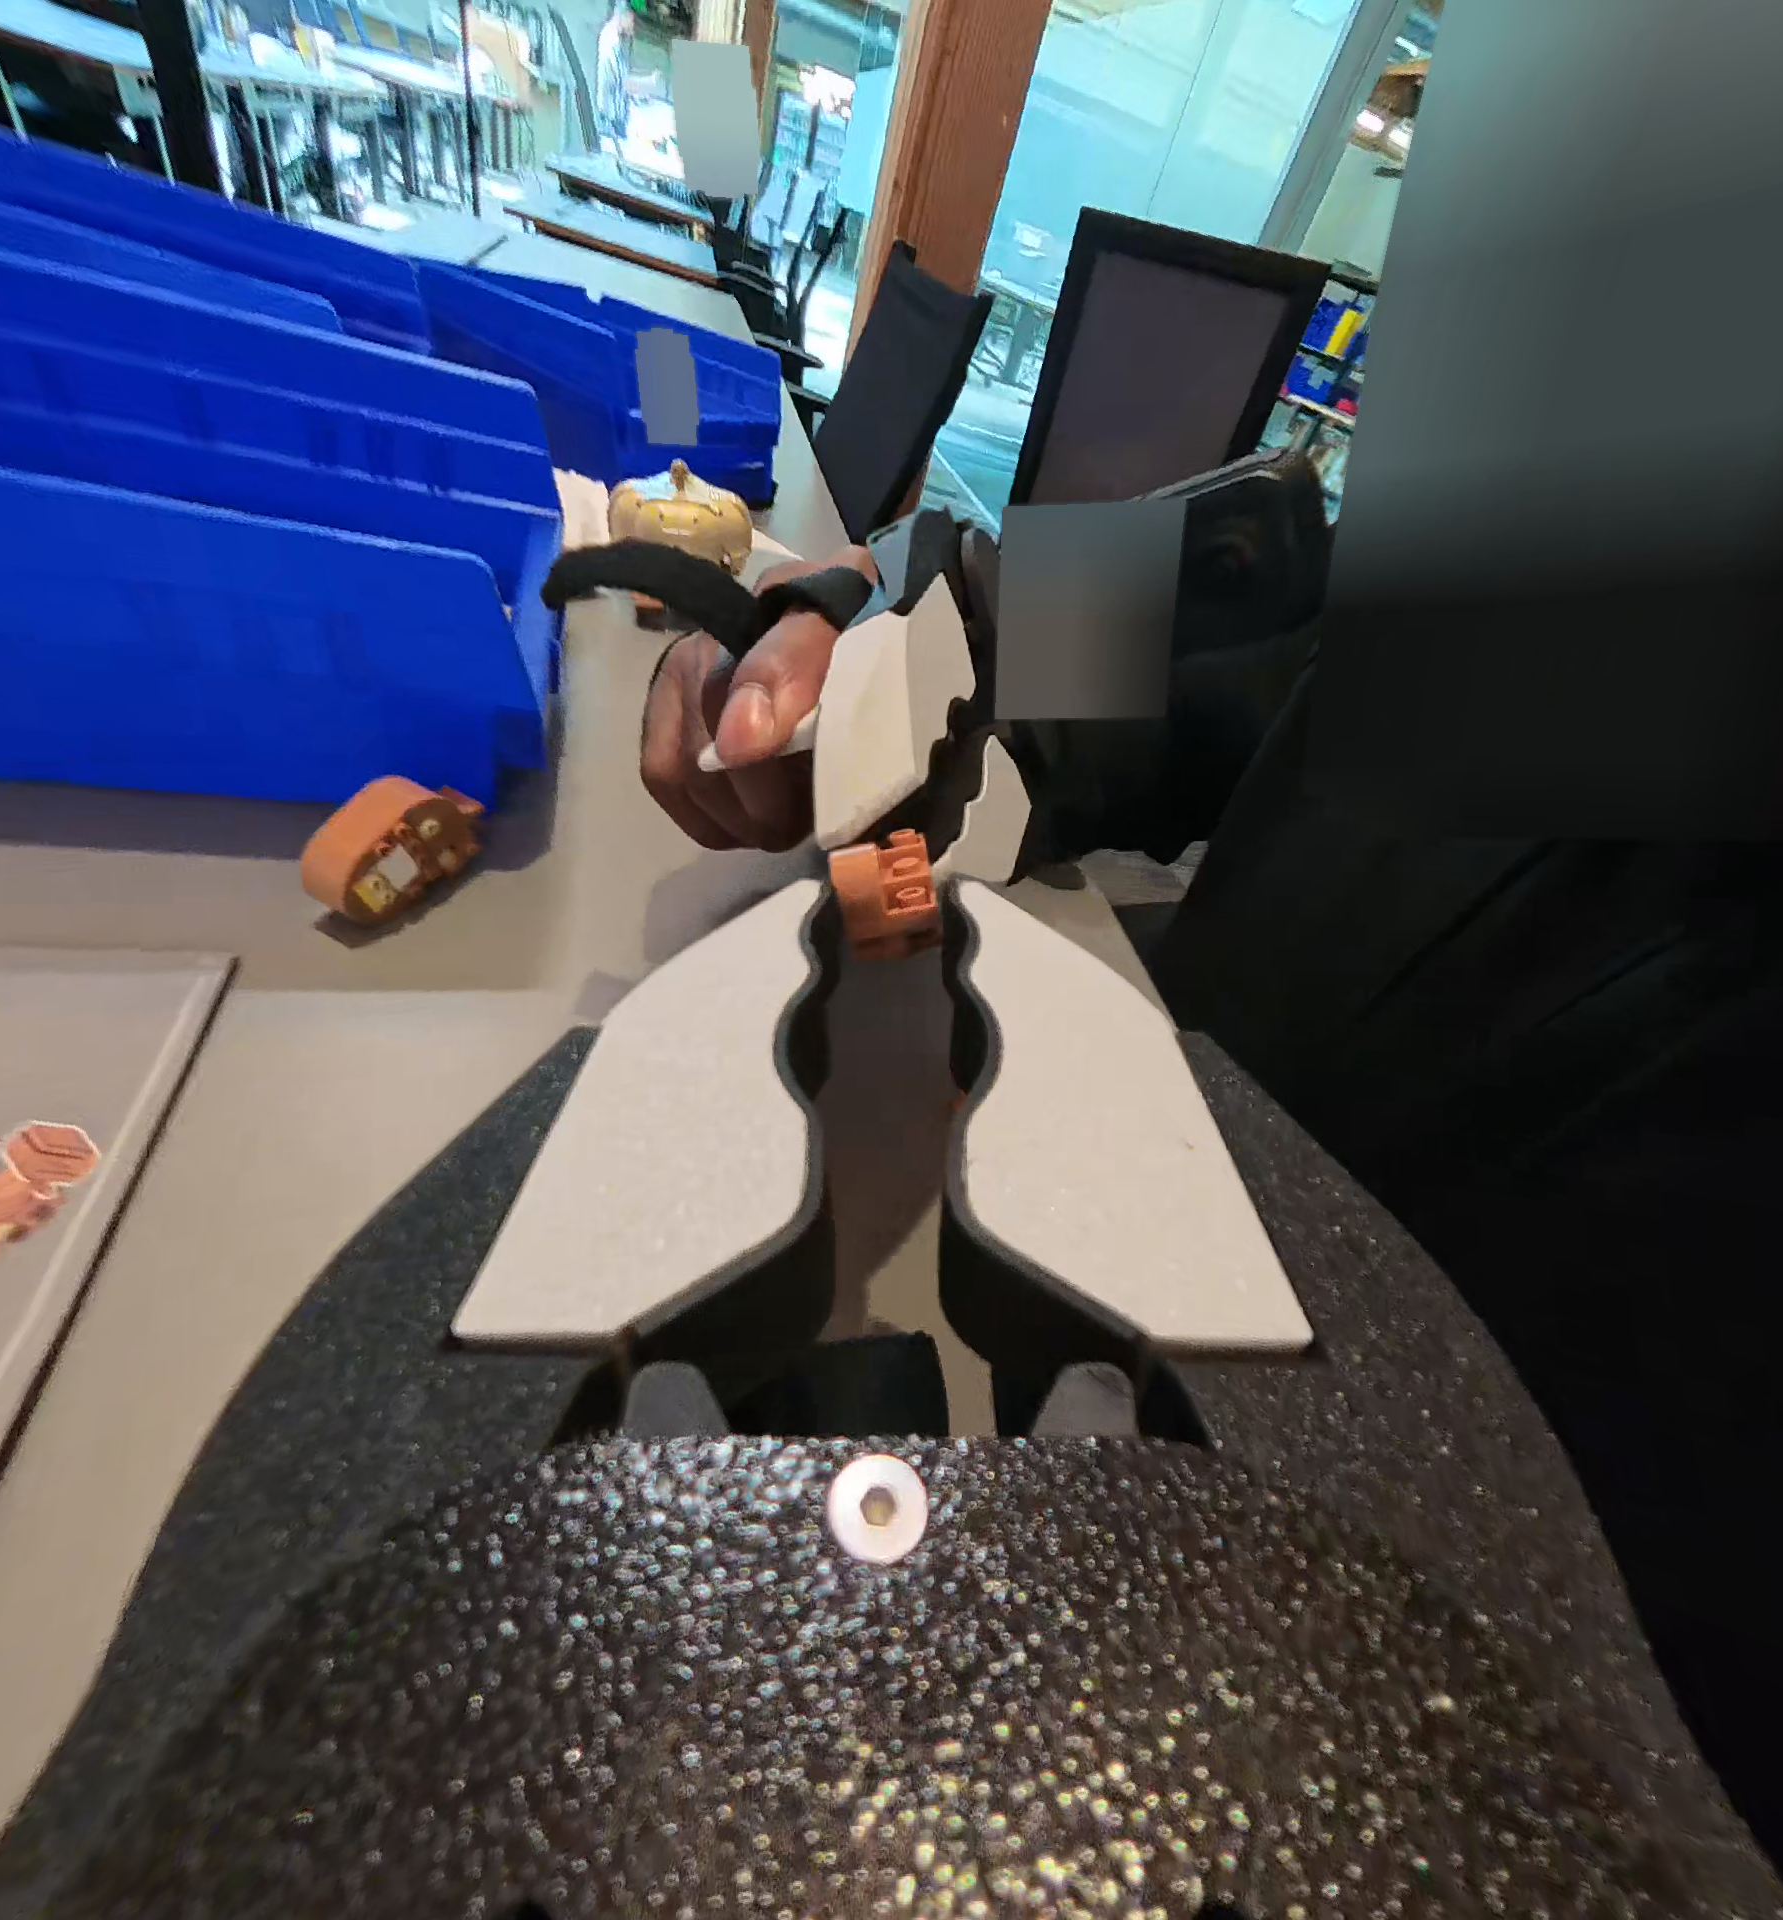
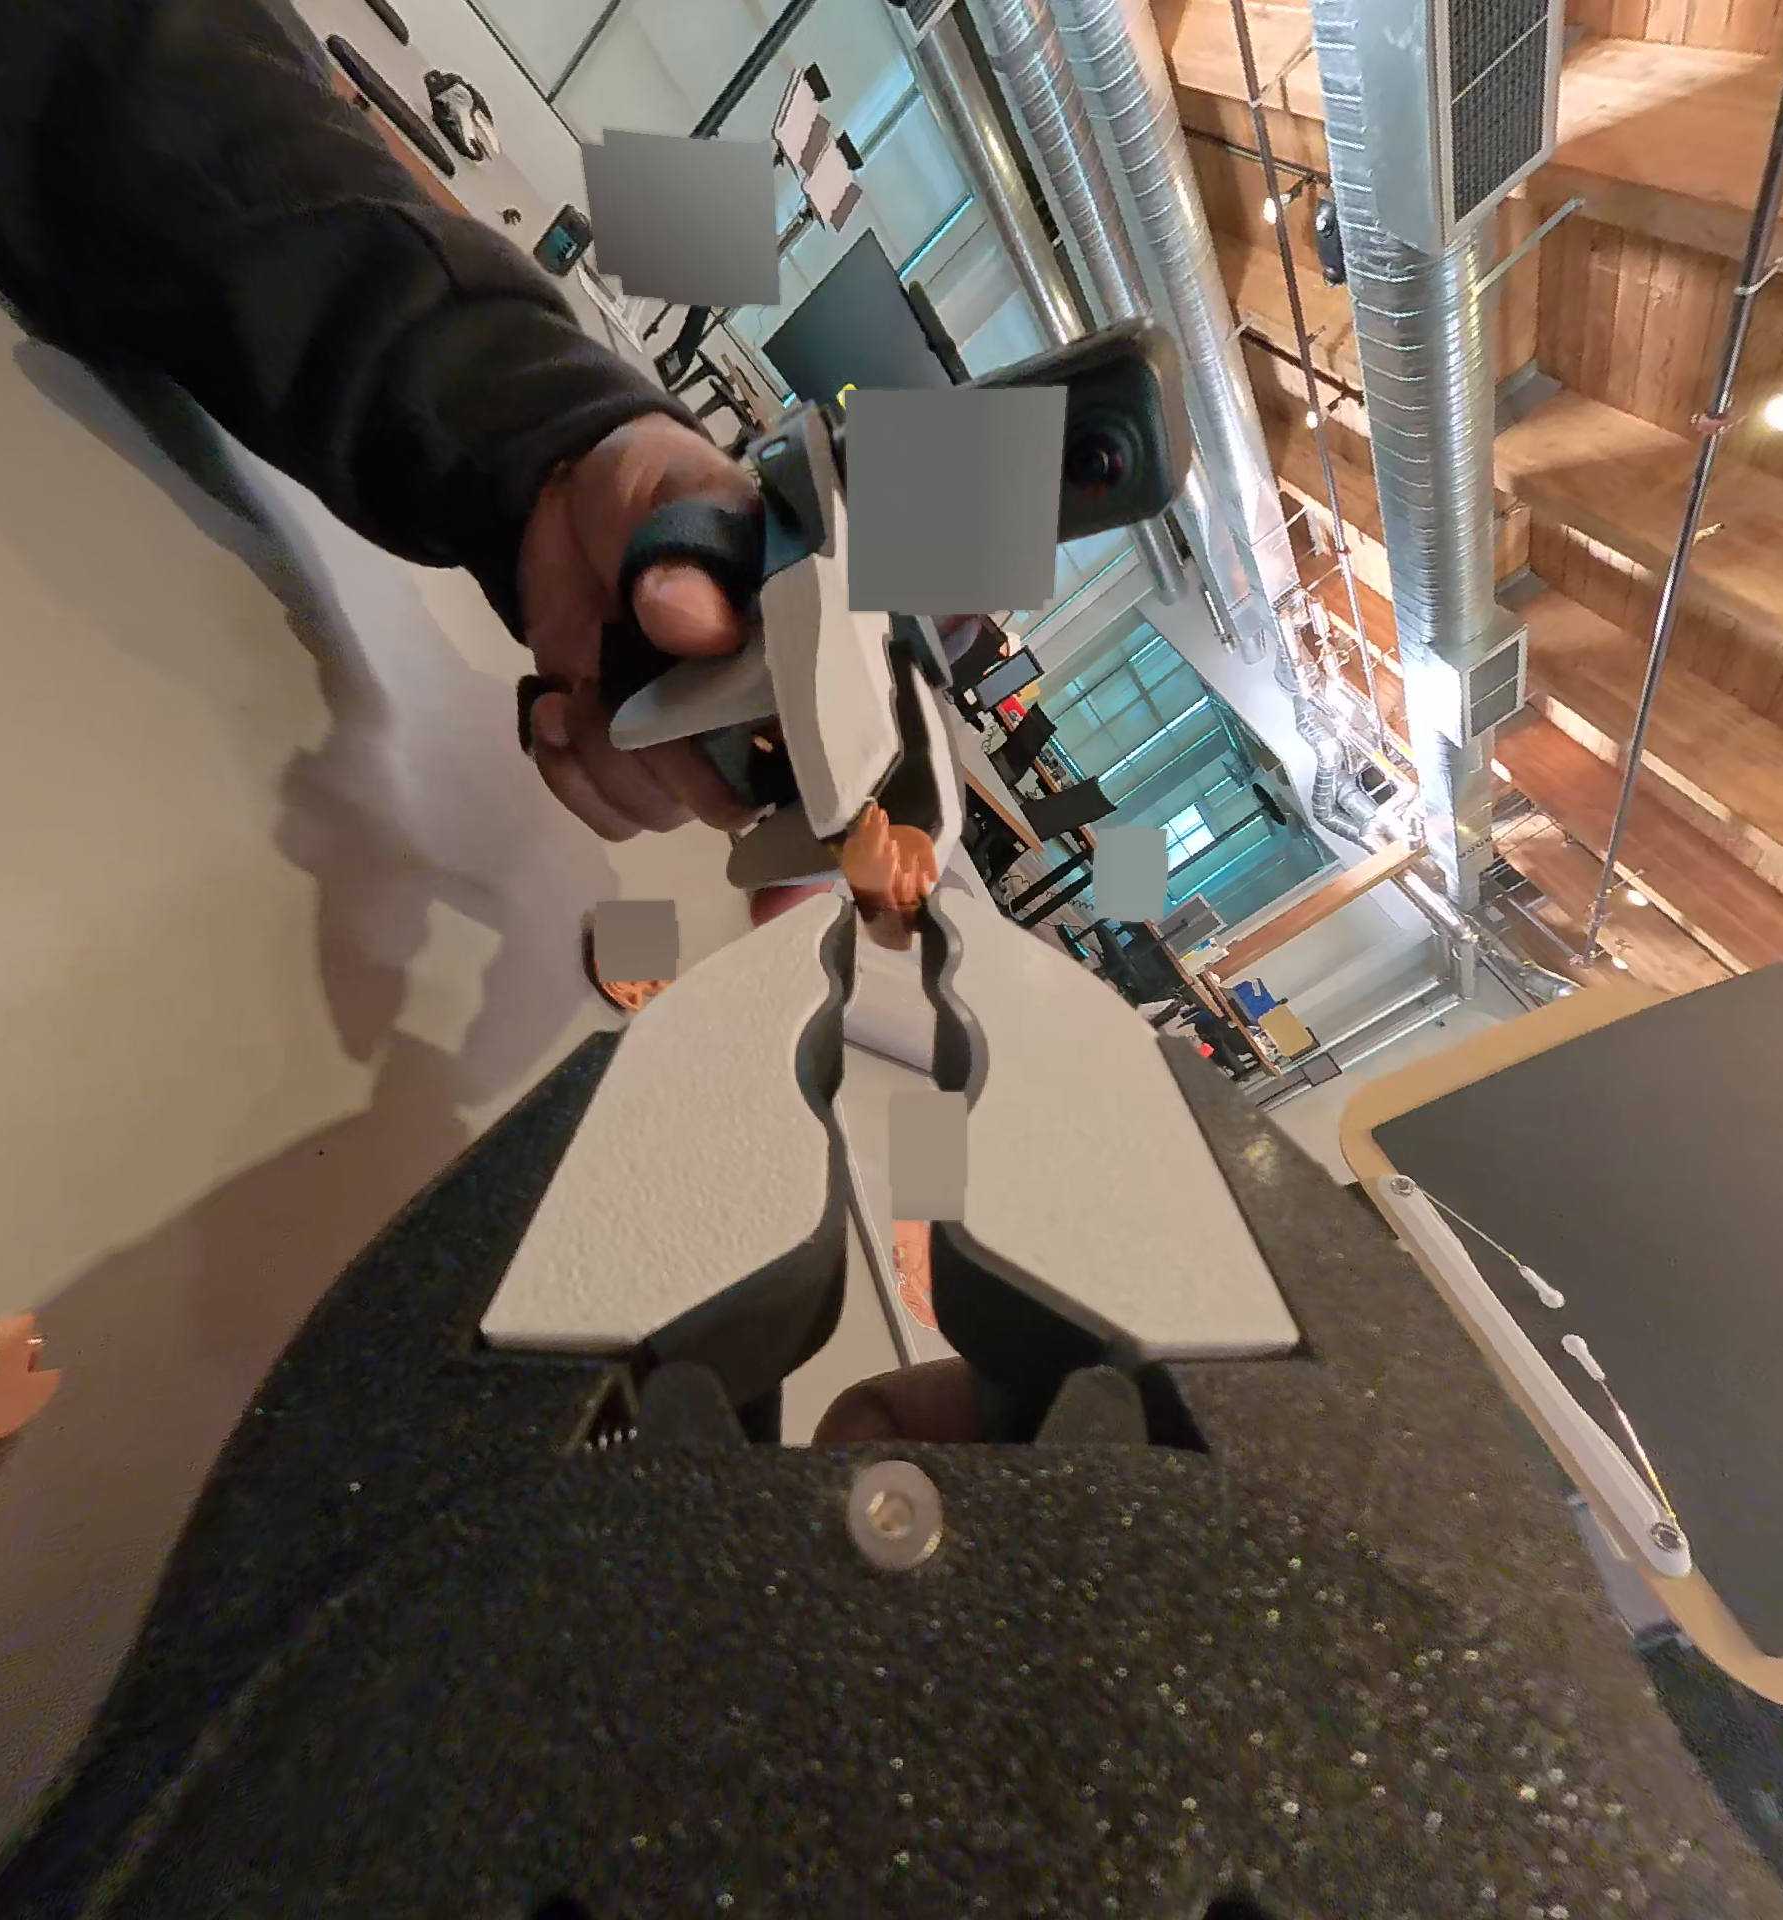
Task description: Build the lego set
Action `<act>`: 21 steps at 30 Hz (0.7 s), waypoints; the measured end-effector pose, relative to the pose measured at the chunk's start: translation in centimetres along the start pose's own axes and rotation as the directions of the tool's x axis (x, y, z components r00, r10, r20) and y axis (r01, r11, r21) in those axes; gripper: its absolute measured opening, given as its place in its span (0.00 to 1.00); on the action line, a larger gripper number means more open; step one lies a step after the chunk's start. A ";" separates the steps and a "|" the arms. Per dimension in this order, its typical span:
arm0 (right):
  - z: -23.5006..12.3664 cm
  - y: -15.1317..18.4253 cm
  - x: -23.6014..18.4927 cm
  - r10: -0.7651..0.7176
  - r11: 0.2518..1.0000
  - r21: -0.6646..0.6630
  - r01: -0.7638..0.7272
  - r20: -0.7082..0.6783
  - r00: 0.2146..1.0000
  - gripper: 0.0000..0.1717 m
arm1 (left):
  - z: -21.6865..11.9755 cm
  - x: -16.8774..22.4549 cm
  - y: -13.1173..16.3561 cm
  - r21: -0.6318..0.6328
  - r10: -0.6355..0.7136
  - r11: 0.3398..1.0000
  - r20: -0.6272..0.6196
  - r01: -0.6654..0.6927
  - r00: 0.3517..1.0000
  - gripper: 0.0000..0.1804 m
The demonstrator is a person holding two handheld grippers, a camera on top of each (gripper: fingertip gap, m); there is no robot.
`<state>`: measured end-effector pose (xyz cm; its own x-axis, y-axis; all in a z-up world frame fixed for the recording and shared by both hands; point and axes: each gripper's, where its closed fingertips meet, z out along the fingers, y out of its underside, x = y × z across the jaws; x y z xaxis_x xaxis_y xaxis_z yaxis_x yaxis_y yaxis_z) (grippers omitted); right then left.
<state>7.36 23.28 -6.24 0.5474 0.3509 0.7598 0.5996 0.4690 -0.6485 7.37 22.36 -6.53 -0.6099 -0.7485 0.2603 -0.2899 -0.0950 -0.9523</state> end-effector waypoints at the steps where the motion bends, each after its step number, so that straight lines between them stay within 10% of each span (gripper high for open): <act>1: 0.0 0.0 0.0 -0.002 1.000 -0.002 0.002 -0.004 1.000 0.07 | 0.0 0.0 0.0 0.011 0.010 1.000 -0.004 -0.010 1.000 0.10; 21: -0.1 -0.5 -0.1 0.035 0.999 0.035 -0.035 0.017 0.999 0.07 | 0.4 0.5 -0.1 0.088 -0.202 0.972 -0.160 0.218 0.966 0.10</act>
<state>7.06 22.89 -5.99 0.5576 0.3809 0.7375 0.5592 0.4843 -0.6729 7.43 21.72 -6.38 -0.6486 -0.5989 0.4697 -0.3499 -0.3134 -0.8828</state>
